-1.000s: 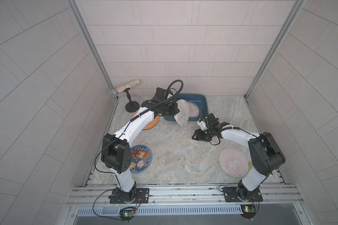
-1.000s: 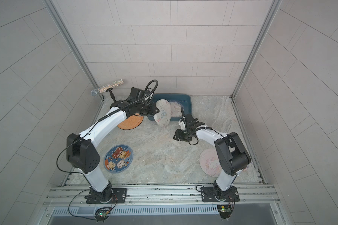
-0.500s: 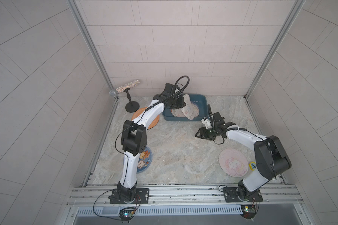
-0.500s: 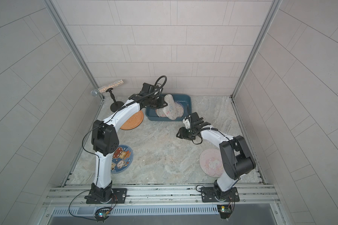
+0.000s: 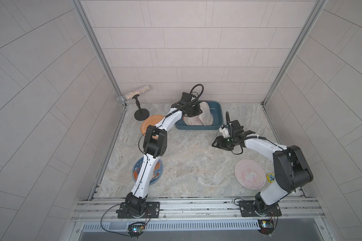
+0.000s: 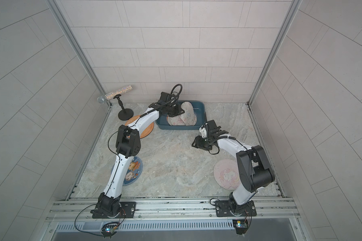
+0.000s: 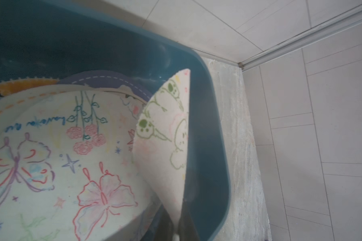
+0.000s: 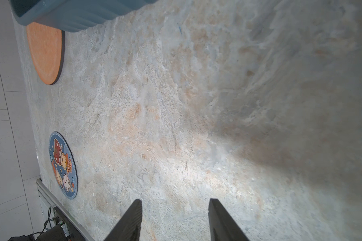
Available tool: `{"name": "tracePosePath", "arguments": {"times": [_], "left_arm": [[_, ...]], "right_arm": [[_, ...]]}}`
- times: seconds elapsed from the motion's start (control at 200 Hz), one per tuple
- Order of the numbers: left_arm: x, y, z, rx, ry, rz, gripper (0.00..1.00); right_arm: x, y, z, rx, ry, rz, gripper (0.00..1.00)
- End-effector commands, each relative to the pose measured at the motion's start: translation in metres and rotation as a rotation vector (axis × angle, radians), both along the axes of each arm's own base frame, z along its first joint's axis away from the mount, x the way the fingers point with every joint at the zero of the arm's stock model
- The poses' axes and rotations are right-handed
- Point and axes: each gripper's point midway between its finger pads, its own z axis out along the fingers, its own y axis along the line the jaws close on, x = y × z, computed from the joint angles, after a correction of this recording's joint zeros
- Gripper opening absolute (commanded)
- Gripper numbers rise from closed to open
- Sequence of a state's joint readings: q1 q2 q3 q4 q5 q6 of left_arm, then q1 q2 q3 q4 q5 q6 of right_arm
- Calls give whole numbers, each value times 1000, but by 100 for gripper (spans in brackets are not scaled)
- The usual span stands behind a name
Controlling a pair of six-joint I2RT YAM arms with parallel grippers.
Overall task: Put the coasters into the storage box
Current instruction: Place the coaster in the storage box.
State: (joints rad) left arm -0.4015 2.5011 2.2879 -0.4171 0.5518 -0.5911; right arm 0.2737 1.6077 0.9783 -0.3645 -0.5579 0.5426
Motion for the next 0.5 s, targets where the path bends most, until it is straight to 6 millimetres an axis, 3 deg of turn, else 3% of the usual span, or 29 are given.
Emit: {"name": "tracePosePath", "arguments": {"times": [0.0, 0.065, 0.16, 0.295, 0.495], "left_arm": [[15, 24, 2, 45, -26, 54, 3], [12, 36, -11, 119, -8, 70, 14], [7, 50, -25, 213, 14, 84, 40], [2, 61, -26, 262, 7, 109, 63], [-5, 65, -13, 273, -17, 112, 76]], "right_arm": [[1, -2, 12, 3, -18, 3, 54], [0, -2, 12, 1, -21, 2, 55], [-1, -3, 13, -2, -22, 0, 55], [-3, -5, 16, -10, -29, -5, 55], [-6, -12, 19, -36, -40, -15, 56]]}}
